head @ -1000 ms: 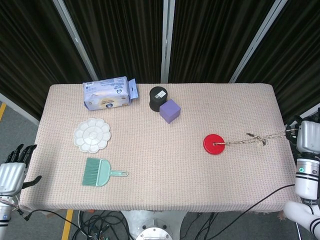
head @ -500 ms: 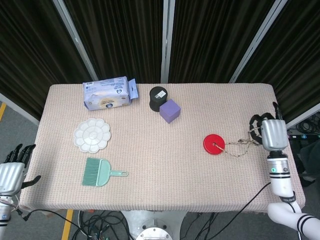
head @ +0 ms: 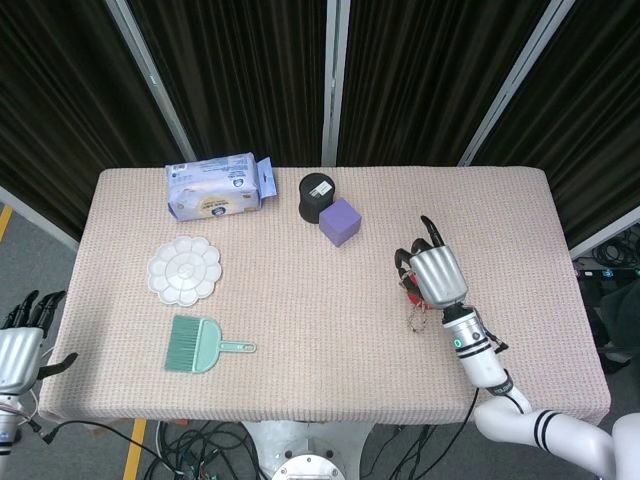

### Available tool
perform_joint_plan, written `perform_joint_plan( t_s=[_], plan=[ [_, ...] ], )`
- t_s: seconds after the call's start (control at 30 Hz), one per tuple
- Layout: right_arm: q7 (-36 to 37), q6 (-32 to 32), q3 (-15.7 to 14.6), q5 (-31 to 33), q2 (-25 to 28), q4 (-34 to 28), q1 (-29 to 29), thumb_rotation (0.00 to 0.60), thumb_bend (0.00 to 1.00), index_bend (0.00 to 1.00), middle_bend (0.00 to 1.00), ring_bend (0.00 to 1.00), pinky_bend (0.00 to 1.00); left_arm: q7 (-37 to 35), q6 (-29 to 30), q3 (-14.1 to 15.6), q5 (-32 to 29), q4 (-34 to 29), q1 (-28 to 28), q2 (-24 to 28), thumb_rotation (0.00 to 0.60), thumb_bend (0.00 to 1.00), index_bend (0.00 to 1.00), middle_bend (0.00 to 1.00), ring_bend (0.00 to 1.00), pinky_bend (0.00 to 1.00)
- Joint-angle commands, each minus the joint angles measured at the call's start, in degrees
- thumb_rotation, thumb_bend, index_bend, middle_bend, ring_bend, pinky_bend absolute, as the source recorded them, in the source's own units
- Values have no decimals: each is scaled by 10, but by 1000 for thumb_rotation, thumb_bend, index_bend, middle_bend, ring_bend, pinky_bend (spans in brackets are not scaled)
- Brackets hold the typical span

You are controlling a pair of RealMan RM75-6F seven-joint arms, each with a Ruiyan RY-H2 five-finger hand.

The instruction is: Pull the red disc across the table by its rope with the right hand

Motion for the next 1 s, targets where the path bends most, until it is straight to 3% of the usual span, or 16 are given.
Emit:
perform_joint_plan(
  t_s=[0.03,0.13,0.17,0.2,0.4,0.6,0.83,1.0],
  plan=[
    [-15,-54,-14,28,31,-25,3,600,264,639,632,257,0,-3,-1,0,0,2,0,0,600,143,75,120,13,151],
    [-60,-125,-22,90,88,-79,4,600,111,152,214,22,0,-4,1,1,1,4,2,-1,600,143,75,120,13,151],
    [-72,-137,-22,108,105,-95,3,600,80,47,104,0,0,-4,3,1,2,4,2,-2,600,143,75,120,13,151],
    [-81,-144,-22,126,124,-114,0,600,60,4,40,0,0,-5,3,0,2,4,1,-1,600,144,75,120,13,151],
    [-69,-121,-26,146,181,-160,-29,600,31,0,0,0,0,0,1,-1,2,-2,-1,1,600,143,75,120,13,151],
    [-22,-31,-46,96,220,-175,-88,600,32,0,0,0,0,7,4,-4,2,-9,-1,4,600,143,75,120,13,151],
    [53,118,-99,14,202,-108,-193,600,35,0,0,0,0,12,15,-7,10,-13,-3,11,600,143,75,109,13,151],
    [86,164,-110,1,189,-78,-234,600,38,0,0,0,0,22,13,-8,18,-14,-10,12,600,144,75,105,13,148]
  ],
)
